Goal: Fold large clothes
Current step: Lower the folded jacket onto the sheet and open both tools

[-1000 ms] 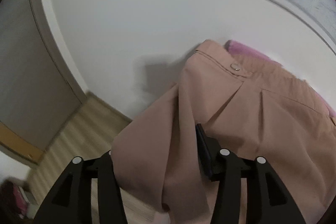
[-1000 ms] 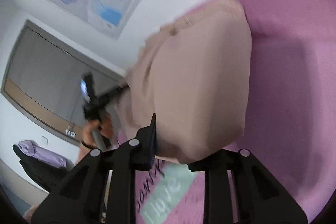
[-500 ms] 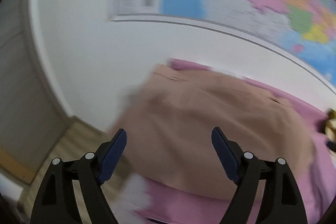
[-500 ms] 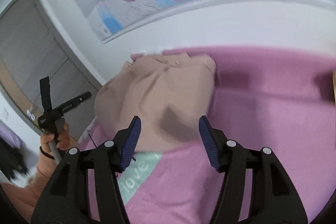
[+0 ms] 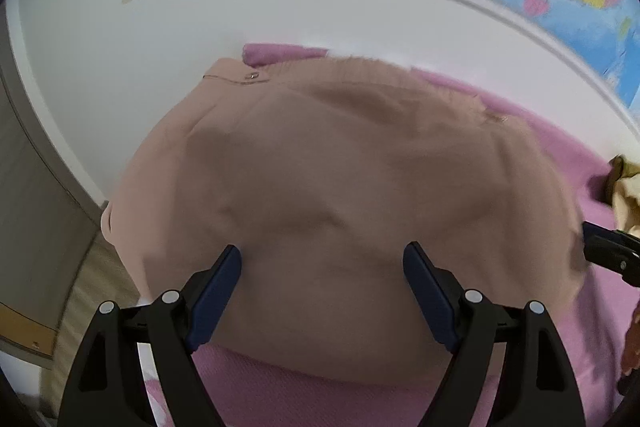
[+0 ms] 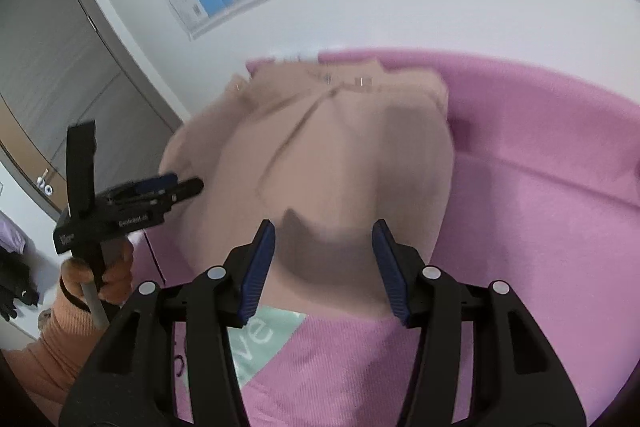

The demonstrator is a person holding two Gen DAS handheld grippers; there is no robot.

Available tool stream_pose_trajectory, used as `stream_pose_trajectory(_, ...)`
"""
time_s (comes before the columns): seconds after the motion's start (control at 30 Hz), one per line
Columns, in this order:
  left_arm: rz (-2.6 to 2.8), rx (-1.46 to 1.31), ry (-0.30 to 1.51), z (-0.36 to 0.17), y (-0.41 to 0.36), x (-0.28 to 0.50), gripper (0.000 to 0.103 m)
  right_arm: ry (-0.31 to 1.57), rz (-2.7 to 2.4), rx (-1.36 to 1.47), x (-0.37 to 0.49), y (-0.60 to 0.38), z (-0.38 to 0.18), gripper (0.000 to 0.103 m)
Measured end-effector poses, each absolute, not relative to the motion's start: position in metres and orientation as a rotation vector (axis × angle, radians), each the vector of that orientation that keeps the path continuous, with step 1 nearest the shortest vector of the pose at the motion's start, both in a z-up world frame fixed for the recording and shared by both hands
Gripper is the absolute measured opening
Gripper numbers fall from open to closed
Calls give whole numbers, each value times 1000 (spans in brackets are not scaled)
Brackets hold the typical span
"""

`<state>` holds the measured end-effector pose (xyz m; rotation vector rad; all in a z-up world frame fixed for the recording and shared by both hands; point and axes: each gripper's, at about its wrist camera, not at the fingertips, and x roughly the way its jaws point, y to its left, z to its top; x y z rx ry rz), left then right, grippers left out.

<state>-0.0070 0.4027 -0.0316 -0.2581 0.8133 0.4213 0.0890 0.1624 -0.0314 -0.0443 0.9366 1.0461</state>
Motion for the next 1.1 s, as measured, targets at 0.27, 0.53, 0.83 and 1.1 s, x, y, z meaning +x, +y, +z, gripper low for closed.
stream_pose_trajectory(0.27, 385, -244, 768, -19, 368, -18, 83, 835, 1076, -102, 72, 202, -14, 58)
stream_pose_trajectory(0.53, 359, -223, 751, -19, 346, -12, 84, 836, 1059, -134, 69, 214, -29, 62)
stream_pose_trajectory(0.83, 381, -213, 763, -23, 334, -12, 85, 882, 1031, -101, 76, 202, -39, 68)
stream_pose_trajectory(1.1, 429, -207, 706, -12, 315, -34, 96, 801, 1040, -140, 42, 187, -29, 91)
